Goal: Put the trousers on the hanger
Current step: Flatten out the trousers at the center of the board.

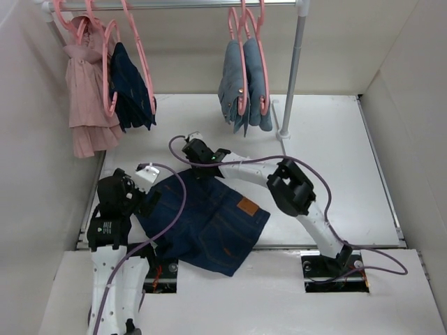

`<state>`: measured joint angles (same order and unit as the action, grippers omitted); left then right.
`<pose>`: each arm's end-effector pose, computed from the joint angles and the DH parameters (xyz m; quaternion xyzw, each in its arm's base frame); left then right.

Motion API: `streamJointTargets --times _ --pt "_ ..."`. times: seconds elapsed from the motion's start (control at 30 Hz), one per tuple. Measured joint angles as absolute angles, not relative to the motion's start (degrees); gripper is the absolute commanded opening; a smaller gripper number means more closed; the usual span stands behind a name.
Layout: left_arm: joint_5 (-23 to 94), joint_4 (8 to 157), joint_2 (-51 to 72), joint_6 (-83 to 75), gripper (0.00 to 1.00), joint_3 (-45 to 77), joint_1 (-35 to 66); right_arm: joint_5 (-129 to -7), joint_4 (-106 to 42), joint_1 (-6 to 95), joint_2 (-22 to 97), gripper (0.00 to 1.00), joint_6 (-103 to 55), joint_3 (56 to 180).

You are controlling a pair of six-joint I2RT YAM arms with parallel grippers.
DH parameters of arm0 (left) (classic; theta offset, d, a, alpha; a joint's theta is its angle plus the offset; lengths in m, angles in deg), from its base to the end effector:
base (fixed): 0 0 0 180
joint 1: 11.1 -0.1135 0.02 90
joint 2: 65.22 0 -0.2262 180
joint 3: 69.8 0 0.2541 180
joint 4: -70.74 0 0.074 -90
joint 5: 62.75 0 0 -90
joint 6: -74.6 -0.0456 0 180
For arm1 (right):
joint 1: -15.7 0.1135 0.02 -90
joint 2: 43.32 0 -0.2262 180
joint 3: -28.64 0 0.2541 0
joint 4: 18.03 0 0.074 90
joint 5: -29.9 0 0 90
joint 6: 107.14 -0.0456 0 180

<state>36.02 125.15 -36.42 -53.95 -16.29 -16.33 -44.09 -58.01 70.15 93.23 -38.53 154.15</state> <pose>0.1560 0.0073 0.2697 0.2840 0.8150 0.1254 0.4893 0.3054 0.4058 0.1288 -0.2211 0.9082 0.0995 0.3413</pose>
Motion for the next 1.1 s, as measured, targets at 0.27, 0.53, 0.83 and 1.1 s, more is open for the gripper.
streamJointTargets --times 0.27,0.53,0.83,1.1 --pt "36.9 126.1 -34.3 -60.1 1.0 -17.8 -16.4 -46.0 -51.3 71.3 60.5 0.0 -29.3 121.5" --pt "48.7 123.7 -27.9 -65.6 1.0 -13.1 -16.1 -49.4 -43.0 72.3 12.4 0.0 -16.1 114.7" --pt "66.8 117.2 -11.3 -71.8 1.0 -3.3 -7.8 -40.9 -52.6 71.9 0.4 0.0 -9.3 115.3" --pt "59.5 105.1 2.3 -68.2 1.0 -9.0 12.2 -30.5 -59.3 71.9 -8.9 0.0 -11.5 113.2"
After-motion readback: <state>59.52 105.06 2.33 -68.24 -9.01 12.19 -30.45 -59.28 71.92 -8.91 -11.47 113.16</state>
